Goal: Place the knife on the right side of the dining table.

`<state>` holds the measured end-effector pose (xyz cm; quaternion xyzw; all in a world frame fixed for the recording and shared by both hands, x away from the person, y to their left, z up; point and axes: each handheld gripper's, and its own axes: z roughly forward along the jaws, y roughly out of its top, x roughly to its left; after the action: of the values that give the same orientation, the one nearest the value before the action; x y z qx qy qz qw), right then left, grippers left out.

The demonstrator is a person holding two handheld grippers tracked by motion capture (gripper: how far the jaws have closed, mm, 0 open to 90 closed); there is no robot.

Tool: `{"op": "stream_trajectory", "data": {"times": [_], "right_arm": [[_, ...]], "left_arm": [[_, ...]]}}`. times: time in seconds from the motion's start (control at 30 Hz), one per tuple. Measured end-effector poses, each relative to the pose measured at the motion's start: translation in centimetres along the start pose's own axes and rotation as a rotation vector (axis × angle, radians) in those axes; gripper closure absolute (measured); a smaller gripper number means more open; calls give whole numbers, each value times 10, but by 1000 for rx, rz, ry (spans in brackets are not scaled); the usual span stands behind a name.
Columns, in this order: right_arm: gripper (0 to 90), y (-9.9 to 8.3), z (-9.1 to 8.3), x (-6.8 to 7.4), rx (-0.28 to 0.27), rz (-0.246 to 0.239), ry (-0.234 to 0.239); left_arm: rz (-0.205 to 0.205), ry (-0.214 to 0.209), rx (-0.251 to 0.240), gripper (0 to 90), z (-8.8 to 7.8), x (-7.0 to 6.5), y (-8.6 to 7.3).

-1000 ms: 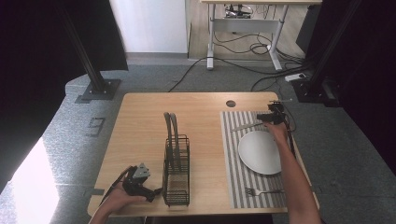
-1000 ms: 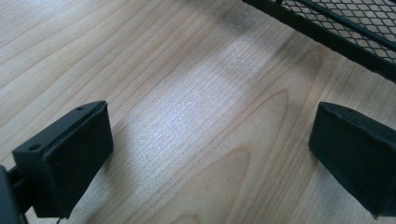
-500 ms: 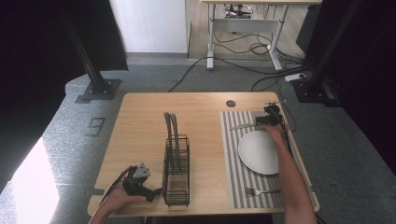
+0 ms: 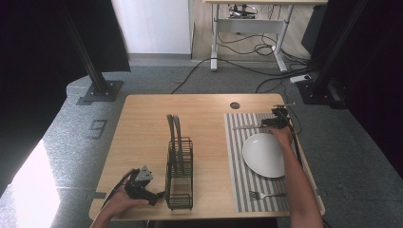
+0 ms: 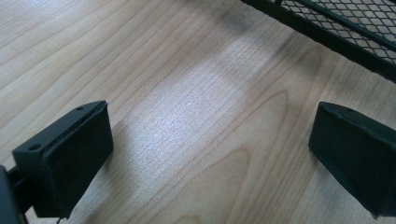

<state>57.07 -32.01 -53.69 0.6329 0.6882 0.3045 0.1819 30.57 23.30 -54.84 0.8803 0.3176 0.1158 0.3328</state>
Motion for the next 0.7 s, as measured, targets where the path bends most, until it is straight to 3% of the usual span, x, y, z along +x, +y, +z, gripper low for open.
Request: {"op": "stream_trajectory", "data": {"times": [0.3, 0.43, 0.57, 0.63, 0.7], "right_arm": [[419, -1, -2, -1, -22, 15, -4], [431, 0, -11, -1, -91, 42, 39], [431, -2, -20, 0, -100, 36, 65], [422, -5, -28, 6, -86, 45, 103], [423, -7, -32, 9, -97, 29, 97]], "left_arm": [[-2, 1, 0, 0, 0, 0, 0], [-2, 1, 0, 0, 0, 0, 0], [-2, 2, 0, 0, 0, 0, 0], [-3, 2, 0, 0, 0, 0, 0], [-4, 4, 0, 0, 0, -1, 0]]}}
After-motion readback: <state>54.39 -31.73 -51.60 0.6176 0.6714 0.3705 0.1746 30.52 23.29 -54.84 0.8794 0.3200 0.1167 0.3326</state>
